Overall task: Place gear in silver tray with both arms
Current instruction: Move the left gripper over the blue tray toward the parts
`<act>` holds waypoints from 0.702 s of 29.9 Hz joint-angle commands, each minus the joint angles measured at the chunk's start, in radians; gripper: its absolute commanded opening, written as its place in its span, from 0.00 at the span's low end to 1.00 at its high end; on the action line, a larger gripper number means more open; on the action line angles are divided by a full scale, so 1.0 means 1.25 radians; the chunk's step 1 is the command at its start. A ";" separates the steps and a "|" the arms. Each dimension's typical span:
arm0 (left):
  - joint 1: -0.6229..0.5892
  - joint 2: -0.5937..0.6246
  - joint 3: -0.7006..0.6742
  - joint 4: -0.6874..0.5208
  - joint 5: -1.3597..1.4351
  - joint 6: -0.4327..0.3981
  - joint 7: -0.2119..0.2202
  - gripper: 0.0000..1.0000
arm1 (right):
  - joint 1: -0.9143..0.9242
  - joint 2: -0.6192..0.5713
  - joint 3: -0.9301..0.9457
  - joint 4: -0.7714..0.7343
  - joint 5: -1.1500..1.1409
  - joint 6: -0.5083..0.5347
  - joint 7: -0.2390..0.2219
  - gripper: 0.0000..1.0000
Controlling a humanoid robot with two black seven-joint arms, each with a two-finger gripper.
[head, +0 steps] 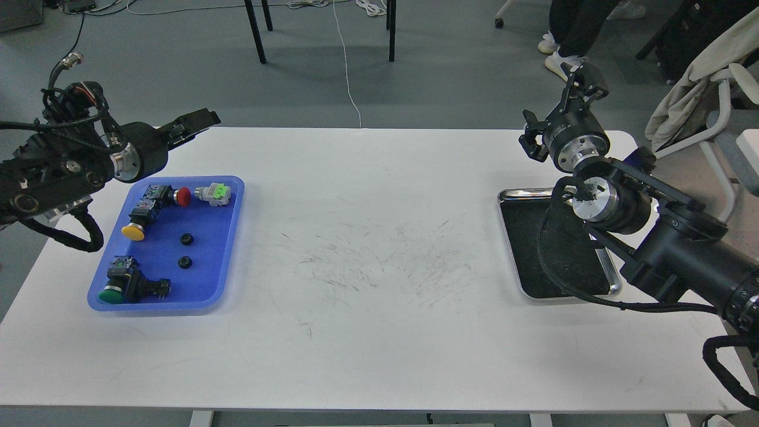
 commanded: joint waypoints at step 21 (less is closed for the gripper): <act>-0.013 0.031 0.063 -0.014 0.702 0.002 -0.193 0.98 | 0.000 -0.002 -0.003 0.001 0.000 0.000 0.000 0.99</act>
